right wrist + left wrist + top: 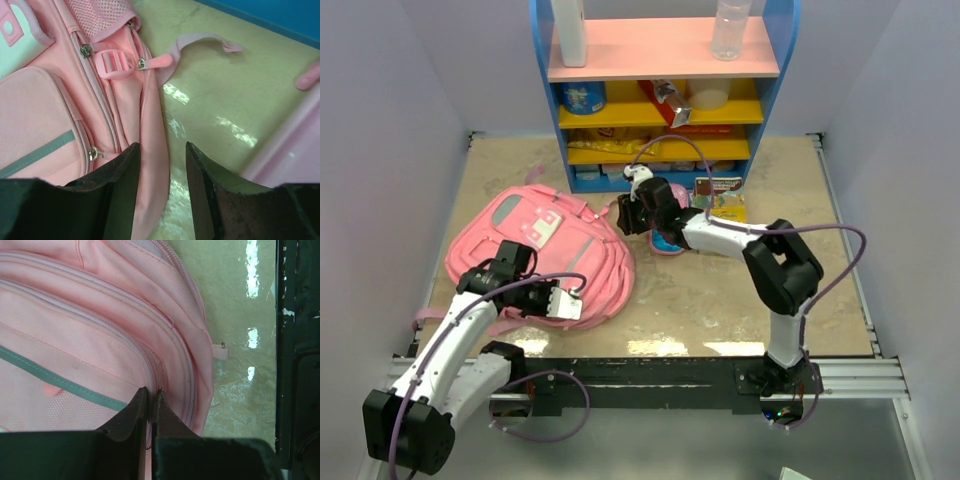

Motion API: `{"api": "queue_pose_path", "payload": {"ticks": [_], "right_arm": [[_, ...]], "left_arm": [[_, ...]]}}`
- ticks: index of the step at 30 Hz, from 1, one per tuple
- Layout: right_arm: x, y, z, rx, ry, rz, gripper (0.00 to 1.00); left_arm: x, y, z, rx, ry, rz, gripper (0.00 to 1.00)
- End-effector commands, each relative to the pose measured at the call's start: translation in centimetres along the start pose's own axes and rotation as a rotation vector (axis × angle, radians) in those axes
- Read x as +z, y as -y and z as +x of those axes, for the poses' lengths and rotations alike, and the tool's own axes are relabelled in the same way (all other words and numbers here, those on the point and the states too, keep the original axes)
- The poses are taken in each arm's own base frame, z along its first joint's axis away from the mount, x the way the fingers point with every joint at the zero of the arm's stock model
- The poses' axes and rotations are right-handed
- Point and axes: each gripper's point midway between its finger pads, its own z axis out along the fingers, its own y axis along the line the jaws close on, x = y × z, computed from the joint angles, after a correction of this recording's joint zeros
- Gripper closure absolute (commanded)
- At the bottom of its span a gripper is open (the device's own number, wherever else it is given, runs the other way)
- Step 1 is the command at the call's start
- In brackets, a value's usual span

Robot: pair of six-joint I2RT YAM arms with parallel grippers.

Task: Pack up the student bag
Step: Zip the student bag at the center of the board, then unzip the student bag at the center of the board.

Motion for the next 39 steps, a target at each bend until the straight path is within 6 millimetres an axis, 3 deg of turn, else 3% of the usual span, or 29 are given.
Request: {"api": "queue_pose_path", "payload": {"ticks": [1,3,4,5,7,9,14,18,20,24,25,26,27,28,30,31,33,34,36,37,39], "right_arm": [[2.6,-4.4,-3.9,-0.015,0.082,-0.080,0.55],[4.7,-4.6,-3.0,-0.031,0.052,-0.064,0.54],[5.2,-5.5,-4.9,-0.034,0.086,-0.083,0.52],[6.6,-5.9,-3.7,-0.038,0.060,-0.092,0.52],[7.4,-7.7,-4.5,-0.042,0.073,-0.139,0.50],[8.7,-7.8,-3.6,-0.026,0.058,-0.143,0.50],[10.0,-8.7,-2.1,-0.002,0.036,-0.186,0.50],[10.5,-9.0,-0.8,-0.006,0.016,-0.185,0.62],[10.2,-8.6,-0.2,0.003,0.003,-0.169,0.69],[8.9,-7.1,0.8,0.002,-0.010,-0.108,1.00],[8.5,-6.2,2.6,0.003,-0.044,-0.081,1.00],[7.6,-6.2,2.1,0.006,-0.033,-0.081,1.00],[7.1,-5.9,2.6,0.015,-0.038,-0.071,1.00],[6.4,-5.3,4.5,0.015,-0.073,-0.056,1.00],[5.1,-5.0,4.8,0.022,-0.066,-0.031,1.00],[4.5,-4.4,7.0,0.018,-0.104,-0.009,1.00],[3.1,-4.9,7.6,0.024,-0.107,-0.020,1.00],[2.3,-5.0,9.9,0.013,-0.148,-0.015,1.00],[0.9,-5.9,10.0,0.017,-0.124,-0.033,1.00],[0.0,-6.1,12.4,0.007,-0.164,-0.037,1.00],[-1.1,-7.1,13.3,0.015,-0.165,-0.059,1.00]], "left_arm": [[-0.9,1.6,1.3,0.025,-0.069,0.029,1.00],[-1.1,1.9,0.7,0.034,-0.049,0.038,1.00],[-1.6,2.2,0.5,0.045,-0.048,0.043,1.00],[-1.7,2.3,0.4,0.055,-0.048,0.045,1.00],[-2.1,2.9,0.3,0.086,-0.051,0.052,1.00],[-2.3,3.2,0.2,0.108,-0.049,0.050,1.00],[-2.7,3.6,-0.2,0.164,-0.038,0.042,1.00],[-2.8,3.2,-0.1,0.174,-0.045,0.024,1.00],[-3.0,2.8,-0.2,0.165,-0.049,0.016,1.00],[-3.3,1.5,0.0,0.156,-0.074,-0.027,1.00],[-3.4,0.9,0.1,0.157,-0.082,-0.054,1.00],[-3.5,0.6,0.4,0.158,-0.100,-0.068,1.00],[-3.5,0.0,0.5,0.165,-0.108,-0.092,1.00],[-3.6,-0.2,0.6,0.159,-0.114,-0.107,1.00],[-3.7,-0.8,0.7,0.159,-0.124,-0.126,1.00],[-3.7,-0.9,0.7,0.159,-0.124,-0.129,1.00],[-3.7,-1.3,0.5,0.166,-0.115,-0.138,1.00],[-3.8,-1.5,0.4,0.165,-0.112,-0.145,1.00],[-3.8,-1.8,0.1,0.168,-0.104,-0.156,1.00],[-3.9,-2.0,0.1,0.170,-0.104,-0.161,1.00],[-3.9,-2.3,-0.2,0.173,-0.091,-0.168,1.00]]}}
